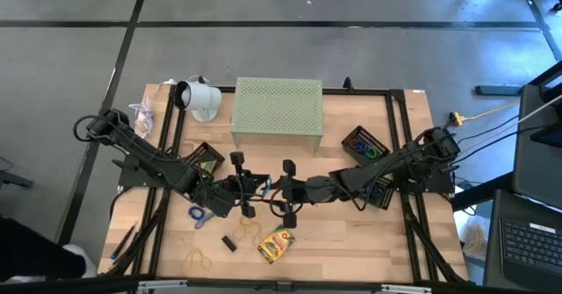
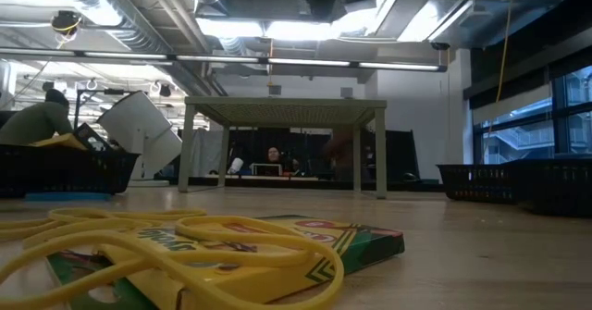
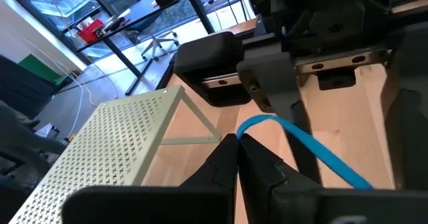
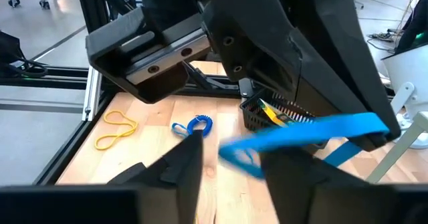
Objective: Pick & Place Office Desk Supplies
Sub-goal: Put the blue rubber band into the bottom right black bin
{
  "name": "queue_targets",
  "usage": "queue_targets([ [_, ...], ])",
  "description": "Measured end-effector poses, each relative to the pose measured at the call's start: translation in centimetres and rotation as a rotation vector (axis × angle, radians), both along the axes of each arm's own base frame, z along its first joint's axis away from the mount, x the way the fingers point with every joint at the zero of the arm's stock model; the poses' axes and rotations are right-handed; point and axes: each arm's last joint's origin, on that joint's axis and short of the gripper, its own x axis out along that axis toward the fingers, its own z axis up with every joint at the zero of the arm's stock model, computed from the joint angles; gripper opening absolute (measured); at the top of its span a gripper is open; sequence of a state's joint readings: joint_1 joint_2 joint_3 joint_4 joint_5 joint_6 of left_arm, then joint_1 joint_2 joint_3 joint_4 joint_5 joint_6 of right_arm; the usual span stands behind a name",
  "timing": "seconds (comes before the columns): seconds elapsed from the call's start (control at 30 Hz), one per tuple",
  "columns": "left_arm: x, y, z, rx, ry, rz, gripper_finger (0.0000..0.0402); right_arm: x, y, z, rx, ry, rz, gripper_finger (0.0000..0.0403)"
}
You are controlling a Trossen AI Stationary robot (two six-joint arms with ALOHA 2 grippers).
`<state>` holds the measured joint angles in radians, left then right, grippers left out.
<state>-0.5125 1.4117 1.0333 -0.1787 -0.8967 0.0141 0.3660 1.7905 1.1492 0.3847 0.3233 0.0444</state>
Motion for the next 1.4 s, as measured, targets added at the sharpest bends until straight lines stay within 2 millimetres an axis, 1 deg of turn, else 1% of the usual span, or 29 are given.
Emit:
queue_targets([
  [0.1,0.0,0.0,0.0,0.000,0.000,0.000,0.0003,0.0,0.0,0.0,0.023,0.001,-0.006,0.0096],
  [0.23,0.0,0.0,0.0,0.000,0.000,0.000,0.0003,0.0,-0.1,0.0,0.050,0.002,-0.015,0.0023],
  [0.27,0.0,0.0,0.0,0.000,0.000,0.000,0.0004,0.0,-0.1,0.0,0.050,0.002,-0.015,0.0013],
  [0.43,0.0,0.0,0.0,0.001,0.001,-0.001,0.0022,0.0,-0.1,0.0,0.070,0.003,-0.020,0.0015],
  [0.53,0.0,0.0,0.0,0.031,0.020,-0.015,0.0043,0.0,-0.1,0.0,0.077,0.003,-0.022,0.0006],
  [0.73,0.0,0.0,0.0,0.045,0.032,-0.035,0.0101,0.0,-0.1,0.0,0.079,0.005,-0.023,0.0005],
  [0.83,-0.1,-0.1,0.0,0.053,0.030,-0.022,0.0132,-0.2,-0.2,0.0,0.119,0.031,-0.037,0.0004],
  [0.93,-0.2,0.1,-0.2,0.060,0.033,0.015,0.0156,-1.2,-0.9,0.9,0.173,0.110,-0.073,0.0004],
  [1.1,-0.7,0.3,-1.0,0.032,0.097,0.042,0.0179,-4.1,-2.6,2.3,0.255,0.300,-0.178,0.0004],
  [1.23,-1.6,0.5,-2.2,-0.098,0.200,0.035,0.0182,-6.5,-3.5,3.2,0.310,0.426,-0.261,0.0004],
  [1.3,-2.1,0.7,-2.8,-0.174,0.272,0.041,0.0182,-7.5,-3.9,3.0,0.343,0.504,-0.320,0.0004],
  [1.4,-3.1,0.9,-3.6,-0.293,0.403,0.069,0.0182,-9.2,-4.3,2.3,0.391,0.654,-0.430,0.0005],
])
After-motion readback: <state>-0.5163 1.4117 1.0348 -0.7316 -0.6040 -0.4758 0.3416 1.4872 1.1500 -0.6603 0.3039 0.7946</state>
